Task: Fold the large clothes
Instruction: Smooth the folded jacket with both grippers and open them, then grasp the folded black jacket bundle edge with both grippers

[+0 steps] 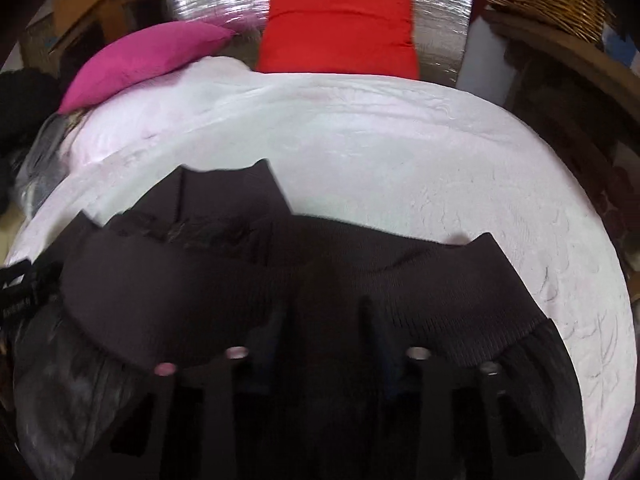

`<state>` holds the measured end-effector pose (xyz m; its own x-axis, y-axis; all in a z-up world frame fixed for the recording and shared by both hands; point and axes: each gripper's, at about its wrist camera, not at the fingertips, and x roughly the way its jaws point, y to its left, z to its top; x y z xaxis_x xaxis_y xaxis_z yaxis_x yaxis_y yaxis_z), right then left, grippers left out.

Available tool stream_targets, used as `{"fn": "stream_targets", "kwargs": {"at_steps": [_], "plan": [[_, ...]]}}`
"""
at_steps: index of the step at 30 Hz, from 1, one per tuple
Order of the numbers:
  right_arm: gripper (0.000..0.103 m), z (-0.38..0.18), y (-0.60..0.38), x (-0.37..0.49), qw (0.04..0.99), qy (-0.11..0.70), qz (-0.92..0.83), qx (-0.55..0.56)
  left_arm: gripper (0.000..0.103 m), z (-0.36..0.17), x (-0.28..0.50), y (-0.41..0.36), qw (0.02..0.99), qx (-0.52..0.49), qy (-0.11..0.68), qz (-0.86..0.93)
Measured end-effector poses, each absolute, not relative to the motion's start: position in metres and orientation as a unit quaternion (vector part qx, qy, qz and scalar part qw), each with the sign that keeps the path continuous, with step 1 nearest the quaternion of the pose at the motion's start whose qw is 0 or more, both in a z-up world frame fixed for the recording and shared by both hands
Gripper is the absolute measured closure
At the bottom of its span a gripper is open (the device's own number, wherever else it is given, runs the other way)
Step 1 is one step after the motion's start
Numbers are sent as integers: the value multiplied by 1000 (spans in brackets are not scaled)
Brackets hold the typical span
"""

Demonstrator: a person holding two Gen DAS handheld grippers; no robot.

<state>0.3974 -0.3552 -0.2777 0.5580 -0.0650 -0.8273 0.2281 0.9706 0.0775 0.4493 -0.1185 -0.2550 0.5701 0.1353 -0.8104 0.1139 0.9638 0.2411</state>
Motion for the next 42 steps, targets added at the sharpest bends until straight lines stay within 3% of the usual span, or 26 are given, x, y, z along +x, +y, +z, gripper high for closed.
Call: {"fn": "stream_targets", "kwargs": {"at_steps": [8,13,14,15,16,17,28,34,35,38,42], "plan": [[72,-275,-371,398,885,442,-67,133,29,-244,446,-114,881,111,460,-4],[69,-239,-401,362,889,413,-43,191,28,-209,421,-106,899,80,430,-25],[55,-231,-410,351,892,404,-47,196,23,-202,415,-102,902,74,425,-29],[21,-227,-417,342,894,398,-52,201,20,-197,409,-97,904,67,421,-33],[12,-222,-429,327,898,383,-64,206,18,-194,404,-92,905,62,420,-37],[11,-218,-439,316,901,374,-74,208,18,-192,401,-87,905,60,420,-38],[12,-250,-500,219,848,408,-72,330,18,-220,354,-14,874,28,484,-24],[13,-267,-488,200,840,426,-81,326,18,-239,318,4,867,-5,497,-39],[16,-270,-484,200,838,432,-90,321,18,-241,313,2,870,3,492,-38],[49,-285,-477,199,821,459,-111,321,16,-246,313,0,875,35,482,-13],[50,-279,-466,194,829,445,-126,315,15,-251,309,4,872,39,488,-3]]}}
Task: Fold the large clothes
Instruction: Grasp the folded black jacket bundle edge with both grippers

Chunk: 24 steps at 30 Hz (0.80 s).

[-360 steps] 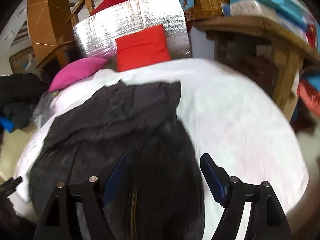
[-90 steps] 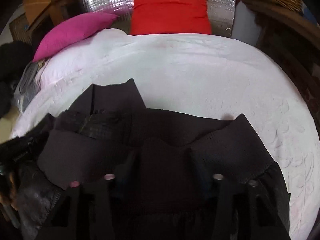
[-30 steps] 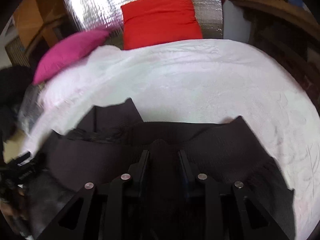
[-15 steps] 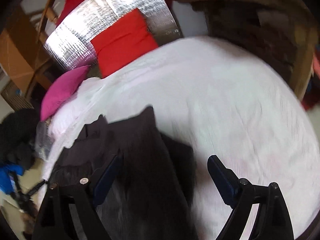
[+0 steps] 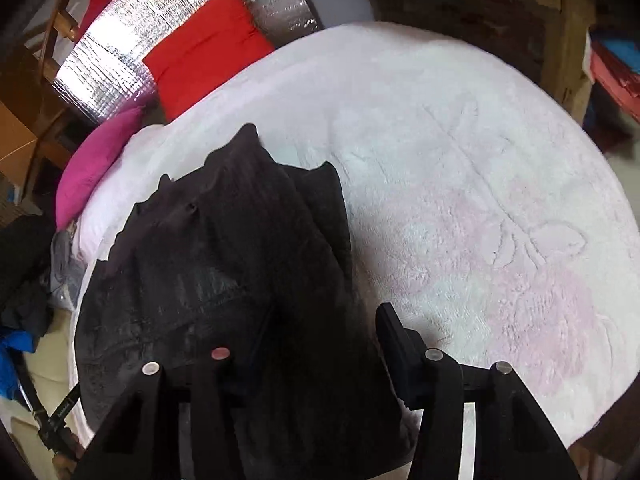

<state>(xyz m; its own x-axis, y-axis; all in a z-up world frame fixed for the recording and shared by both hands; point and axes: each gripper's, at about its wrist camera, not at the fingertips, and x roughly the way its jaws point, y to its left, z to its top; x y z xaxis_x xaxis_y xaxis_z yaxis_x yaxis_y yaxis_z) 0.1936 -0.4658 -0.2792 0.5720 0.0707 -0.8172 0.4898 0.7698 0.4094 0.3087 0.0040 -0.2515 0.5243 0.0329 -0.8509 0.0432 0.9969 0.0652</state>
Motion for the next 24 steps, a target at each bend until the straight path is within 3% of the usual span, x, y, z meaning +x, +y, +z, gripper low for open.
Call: {"fn": "stream_targets", "kwargs": {"at_steps": [5,9,14,24], "plan": [[47,-251,-452,165,860,382,-138,310,16,-238,283,15,890,7,456,-4],[28,-233,-447,130,879,311,-120,340,16,-221,246,18,918,5,396,12],[27,-226,-436,115,886,278,-82,362,16,-206,206,2,939,59,337,31],[29,-227,-397,107,902,292,-45,314,16,-205,190,-15,941,75,331,16]]}}
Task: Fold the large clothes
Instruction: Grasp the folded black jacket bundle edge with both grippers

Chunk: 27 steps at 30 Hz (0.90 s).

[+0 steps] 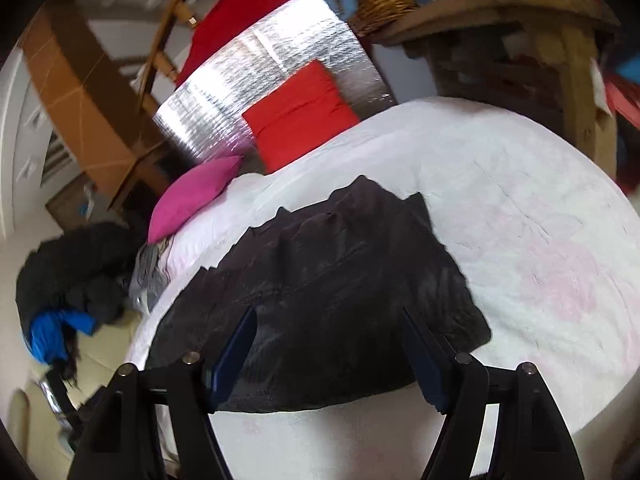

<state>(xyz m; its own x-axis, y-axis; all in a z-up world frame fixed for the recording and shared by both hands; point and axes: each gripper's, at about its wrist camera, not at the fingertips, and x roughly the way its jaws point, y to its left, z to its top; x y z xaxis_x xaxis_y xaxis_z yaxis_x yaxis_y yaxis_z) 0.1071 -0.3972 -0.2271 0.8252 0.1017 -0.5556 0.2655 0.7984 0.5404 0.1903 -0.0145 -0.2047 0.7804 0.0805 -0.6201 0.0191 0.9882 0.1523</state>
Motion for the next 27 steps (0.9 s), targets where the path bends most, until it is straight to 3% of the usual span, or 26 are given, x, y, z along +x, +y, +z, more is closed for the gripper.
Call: {"fn": "stream_targets", "kwargs": {"at_steps": [11,27], "plan": [[31,-280,-402,139,846,366,-47,385,16,-215,197,-21,935,67,347,13],[30,-253,-417,114,860,293,31,416,16,-223,203,-20,929,75,361,20]]}}
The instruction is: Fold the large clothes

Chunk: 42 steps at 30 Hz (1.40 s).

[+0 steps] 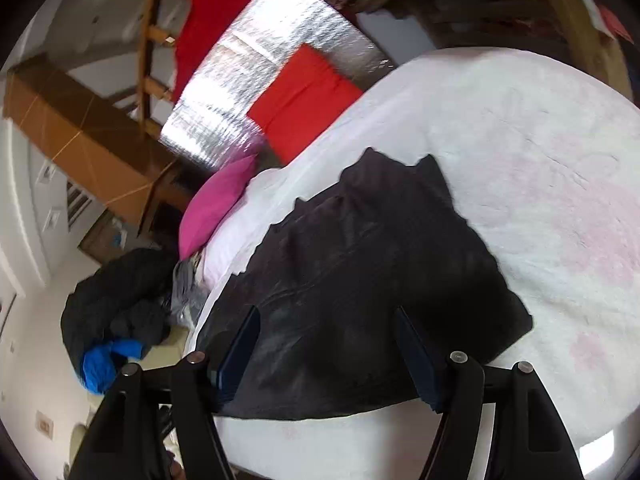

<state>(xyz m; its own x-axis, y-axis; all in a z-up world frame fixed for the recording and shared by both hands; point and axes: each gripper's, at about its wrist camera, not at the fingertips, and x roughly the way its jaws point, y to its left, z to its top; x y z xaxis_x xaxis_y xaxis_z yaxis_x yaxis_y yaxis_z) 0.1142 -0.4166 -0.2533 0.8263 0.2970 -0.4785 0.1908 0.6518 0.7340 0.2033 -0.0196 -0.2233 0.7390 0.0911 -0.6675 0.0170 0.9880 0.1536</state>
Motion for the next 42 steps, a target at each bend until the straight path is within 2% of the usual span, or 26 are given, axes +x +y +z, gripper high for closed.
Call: {"fn": "stream_targets", "kwargs": {"at_steps": [5,12,17,24,30,33,35,36,37,38,39,40,42], "plan": [[30,-258,-394,126,851,339,67,396,16,-226,203,-20,925,64,375,-6],[26,-292,-377,123,799,391,110,443,16,-260,210,-11,833,-132,496,-206],[23,-308,-381,122,781,402,80,472,16,-283,223,-2,771,-232,549,-222],[23,-332,-395,128,740,383,44,551,16,-290,237,18,756,-335,528,-194],[23,-357,-417,122,691,300,0,658,14,-303,248,37,742,-405,509,-164],[23,-357,-422,120,698,276,-9,661,16,-302,248,44,751,-416,489,-157],[26,-352,-423,119,713,273,-20,646,39,-299,246,46,766,-402,480,-144],[33,-348,-422,119,723,276,-29,632,42,-299,246,45,768,-400,478,-146],[38,-343,-420,119,736,279,-39,616,50,-298,245,44,769,-400,475,-151],[47,-338,-420,119,747,278,-46,602,57,-296,244,45,774,-394,471,-156],[55,-335,-419,118,753,276,-47,595,60,-292,243,44,781,-384,467,-159],[58,-330,-418,118,761,273,-48,587,66,-288,243,43,789,-372,462,-162],[61,-319,-416,117,779,266,-50,566,70,-279,240,42,808,-346,447,-167]]}}
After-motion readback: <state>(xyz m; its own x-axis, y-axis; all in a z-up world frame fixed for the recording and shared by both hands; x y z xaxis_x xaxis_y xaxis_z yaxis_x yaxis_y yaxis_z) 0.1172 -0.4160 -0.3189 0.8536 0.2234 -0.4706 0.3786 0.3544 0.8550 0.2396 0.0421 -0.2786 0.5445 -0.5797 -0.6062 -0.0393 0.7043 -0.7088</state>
